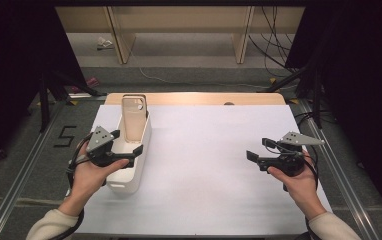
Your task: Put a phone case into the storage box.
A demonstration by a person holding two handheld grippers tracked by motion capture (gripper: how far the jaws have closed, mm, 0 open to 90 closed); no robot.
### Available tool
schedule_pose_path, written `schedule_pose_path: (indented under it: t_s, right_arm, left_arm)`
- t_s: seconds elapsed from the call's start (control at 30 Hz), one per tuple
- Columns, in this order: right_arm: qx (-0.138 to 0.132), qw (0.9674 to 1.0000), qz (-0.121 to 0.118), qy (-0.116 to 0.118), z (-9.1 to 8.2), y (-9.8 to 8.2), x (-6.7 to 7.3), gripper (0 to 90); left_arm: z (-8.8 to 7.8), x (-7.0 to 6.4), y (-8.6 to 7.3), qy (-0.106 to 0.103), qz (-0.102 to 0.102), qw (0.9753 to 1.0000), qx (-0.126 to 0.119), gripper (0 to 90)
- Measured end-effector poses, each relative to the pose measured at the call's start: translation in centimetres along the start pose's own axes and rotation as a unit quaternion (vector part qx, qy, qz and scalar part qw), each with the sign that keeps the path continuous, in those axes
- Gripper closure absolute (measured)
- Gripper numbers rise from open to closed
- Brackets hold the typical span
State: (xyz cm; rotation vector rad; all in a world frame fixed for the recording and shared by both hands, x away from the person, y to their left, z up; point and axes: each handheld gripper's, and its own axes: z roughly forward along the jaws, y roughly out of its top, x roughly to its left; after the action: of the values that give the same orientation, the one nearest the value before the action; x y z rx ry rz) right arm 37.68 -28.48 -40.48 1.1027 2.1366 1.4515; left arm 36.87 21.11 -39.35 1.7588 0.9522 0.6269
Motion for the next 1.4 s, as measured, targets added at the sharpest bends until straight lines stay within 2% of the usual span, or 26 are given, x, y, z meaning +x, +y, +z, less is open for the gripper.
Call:
schedule_pose_path:
  t_s: [0.23, 0.53, 1.0, 1.4]
  right_arm:
    - [0.002, 1.0000, 0.000, 0.000, -0.1, -0.1, -0.1, 17.1]
    - [0.002, 1.0000, 0.000, 0.001, 0.0, -0.1, 0.0, 17.2]
    - [0.003, 1.0000, -0.003, 0.003, 0.0, -0.1, 0.1, 17.2]
    - [0.004, 0.9999, -0.008, 0.006, 0.1, -0.1, 0.4, 17.2]
  left_arm:
    - [-0.3, -0.9, -0.6, -0.011, 0.006, 0.9999, 0.000, 5.5]
    - [-0.7, -1.4, -1.2, -0.016, 0.020, 0.9997, 0.000, 5.5]
    - [-1.5, -2.1, -2.3, -0.017, 0.023, 0.9996, -0.004, 5.4]
    - [-1.6, -2.6, -2.7, -0.018, 0.036, 0.9991, -0.009, 5.5]
